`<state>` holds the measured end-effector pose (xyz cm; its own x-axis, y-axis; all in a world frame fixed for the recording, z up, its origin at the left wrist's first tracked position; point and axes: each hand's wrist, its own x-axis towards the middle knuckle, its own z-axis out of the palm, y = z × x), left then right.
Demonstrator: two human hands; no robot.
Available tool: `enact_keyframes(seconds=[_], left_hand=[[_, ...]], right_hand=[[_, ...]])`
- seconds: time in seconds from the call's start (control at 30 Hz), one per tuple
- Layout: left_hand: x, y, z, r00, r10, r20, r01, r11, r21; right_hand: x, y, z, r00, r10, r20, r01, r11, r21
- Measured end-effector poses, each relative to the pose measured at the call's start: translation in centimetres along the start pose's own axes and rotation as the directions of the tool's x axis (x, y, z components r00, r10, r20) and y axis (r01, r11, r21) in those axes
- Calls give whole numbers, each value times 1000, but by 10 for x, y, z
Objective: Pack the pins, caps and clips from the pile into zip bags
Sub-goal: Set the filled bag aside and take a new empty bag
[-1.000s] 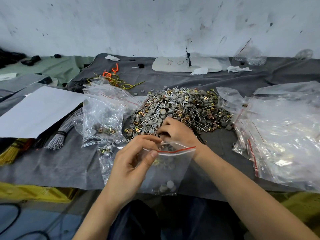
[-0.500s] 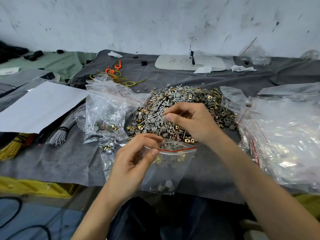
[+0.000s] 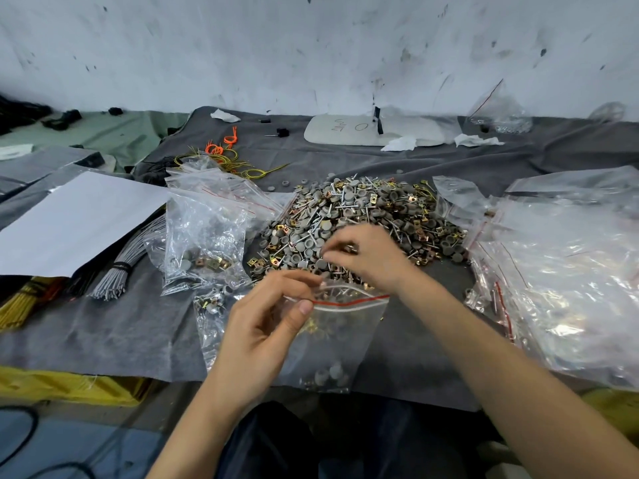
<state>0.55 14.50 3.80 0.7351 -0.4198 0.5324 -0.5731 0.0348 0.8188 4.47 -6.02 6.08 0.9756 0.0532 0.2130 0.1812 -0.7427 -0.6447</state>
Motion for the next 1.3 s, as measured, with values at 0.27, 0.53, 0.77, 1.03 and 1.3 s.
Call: enact_keyframes(seconds=[0.27,0.53,0.77,1.03,1.3], left_hand=[[0,3,-5,1000,1,-19,-1,1000,7],[4,3,-2,1000,20,-4,-20,999,45],[9,8,10,999,34,-1,-34,999,38],[8,10,14,993,64,-100,-54,993,102],[1,13,16,990,-59,-126,59,998,1]], right_hand=[[14,34,45,994,24,103,22,905,-425],[-18,-10,-13,992,124,-1,-101,809,579],[-60,-40,-50,980,-51,193,12,980,198],[-90,-30,-64,994,65,88,-79,983,168],[-107,-22,-72,993,107,54,-113,983,146]])
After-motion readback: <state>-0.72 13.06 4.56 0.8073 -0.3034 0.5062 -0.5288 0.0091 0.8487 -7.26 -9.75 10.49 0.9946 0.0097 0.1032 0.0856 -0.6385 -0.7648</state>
